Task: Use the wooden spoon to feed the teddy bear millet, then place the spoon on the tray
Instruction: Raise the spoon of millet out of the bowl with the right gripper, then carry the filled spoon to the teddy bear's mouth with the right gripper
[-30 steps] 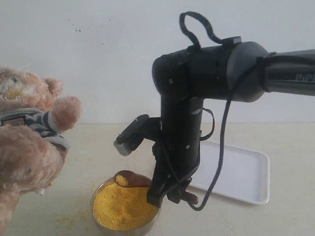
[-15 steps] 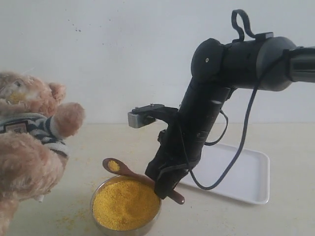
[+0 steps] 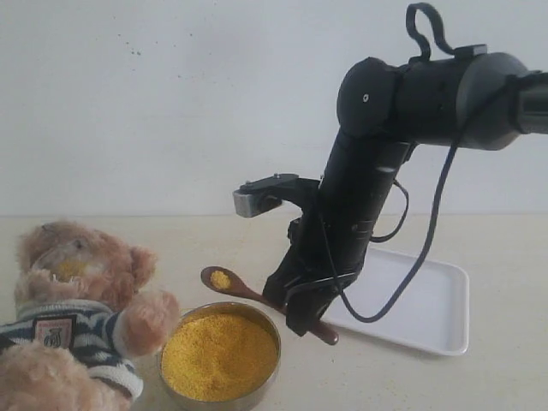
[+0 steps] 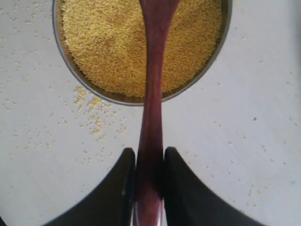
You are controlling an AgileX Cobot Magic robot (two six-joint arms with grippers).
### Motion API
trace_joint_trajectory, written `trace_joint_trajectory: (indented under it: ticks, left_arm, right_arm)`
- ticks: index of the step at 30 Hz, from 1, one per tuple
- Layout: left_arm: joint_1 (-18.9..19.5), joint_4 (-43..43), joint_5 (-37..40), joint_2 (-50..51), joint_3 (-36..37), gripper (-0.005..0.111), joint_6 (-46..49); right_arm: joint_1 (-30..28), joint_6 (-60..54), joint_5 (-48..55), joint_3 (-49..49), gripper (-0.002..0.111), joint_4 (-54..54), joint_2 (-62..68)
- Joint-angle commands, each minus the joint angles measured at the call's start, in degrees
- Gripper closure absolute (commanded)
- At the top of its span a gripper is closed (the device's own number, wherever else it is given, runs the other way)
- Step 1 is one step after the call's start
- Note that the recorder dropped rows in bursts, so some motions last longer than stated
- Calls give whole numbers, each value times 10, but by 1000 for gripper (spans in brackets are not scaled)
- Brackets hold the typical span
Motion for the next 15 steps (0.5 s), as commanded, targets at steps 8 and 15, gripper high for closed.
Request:
trace_joint_trajectory:
  ticks: [8,15]
  left_arm:
    - [-5,9,-33,-2,62,103,-6]
    - [-5,4,-35,-2,90,103,-6]
  right_arm:
    - [-5,8,0,-3,108,-16,-91]
    - [39,7,0,-3,108,-63,-103]
